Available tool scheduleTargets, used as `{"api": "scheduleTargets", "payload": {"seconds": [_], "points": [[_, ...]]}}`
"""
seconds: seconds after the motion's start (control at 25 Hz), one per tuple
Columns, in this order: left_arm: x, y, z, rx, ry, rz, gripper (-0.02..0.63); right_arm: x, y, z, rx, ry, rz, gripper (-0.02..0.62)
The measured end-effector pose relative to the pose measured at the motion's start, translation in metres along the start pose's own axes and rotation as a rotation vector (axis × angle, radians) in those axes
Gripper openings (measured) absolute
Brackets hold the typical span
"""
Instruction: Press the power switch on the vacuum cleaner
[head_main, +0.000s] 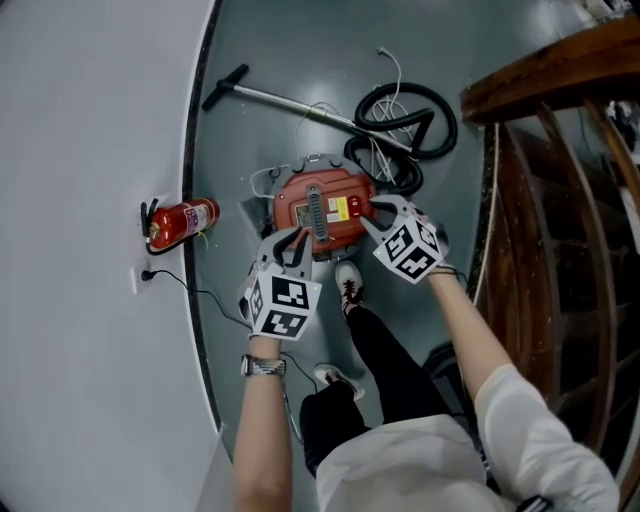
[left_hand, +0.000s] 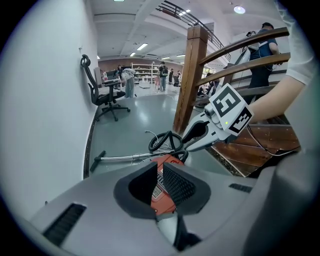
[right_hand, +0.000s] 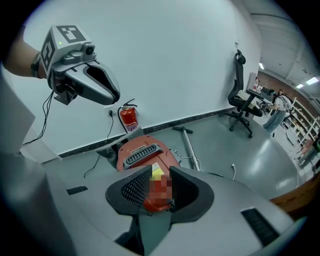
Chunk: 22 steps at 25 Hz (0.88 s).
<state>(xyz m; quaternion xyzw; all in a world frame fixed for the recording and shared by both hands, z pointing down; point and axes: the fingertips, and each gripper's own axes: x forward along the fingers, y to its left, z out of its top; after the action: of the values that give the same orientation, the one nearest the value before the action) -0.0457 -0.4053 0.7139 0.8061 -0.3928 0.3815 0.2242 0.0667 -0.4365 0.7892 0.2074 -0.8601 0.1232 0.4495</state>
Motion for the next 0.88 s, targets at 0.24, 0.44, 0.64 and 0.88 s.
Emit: {"api": "scheduleTargets", "payload": {"seconds": [0.24, 0.44, 0.64, 0.88], "points": [[0.012, 0.005, -0.003, -0.012, 0.000, -0.005, 0.035, 0.025, -0.007, -0.016, 0.021, 0.028, 0.011, 0.121], [0.018, 0.006, -0.006, -0.021, -0.006, -0.005, 0.034, 0.043, -0.011, -0.033, 0.056, 0.050, 0.014, 0.121], [0.019, 0.005, -0.014, 0.020, 0.023, 0.003, 0.035, 0.062, -0.013, -0.043, 0.075, 0.071, 0.016, 0.121], [0.025, -0.004, -0.022, 0.013, 0.030, -0.014, 0.035, 0.081, -0.018, -0.056, 0.123, 0.104, 0.014, 0.121]]}}
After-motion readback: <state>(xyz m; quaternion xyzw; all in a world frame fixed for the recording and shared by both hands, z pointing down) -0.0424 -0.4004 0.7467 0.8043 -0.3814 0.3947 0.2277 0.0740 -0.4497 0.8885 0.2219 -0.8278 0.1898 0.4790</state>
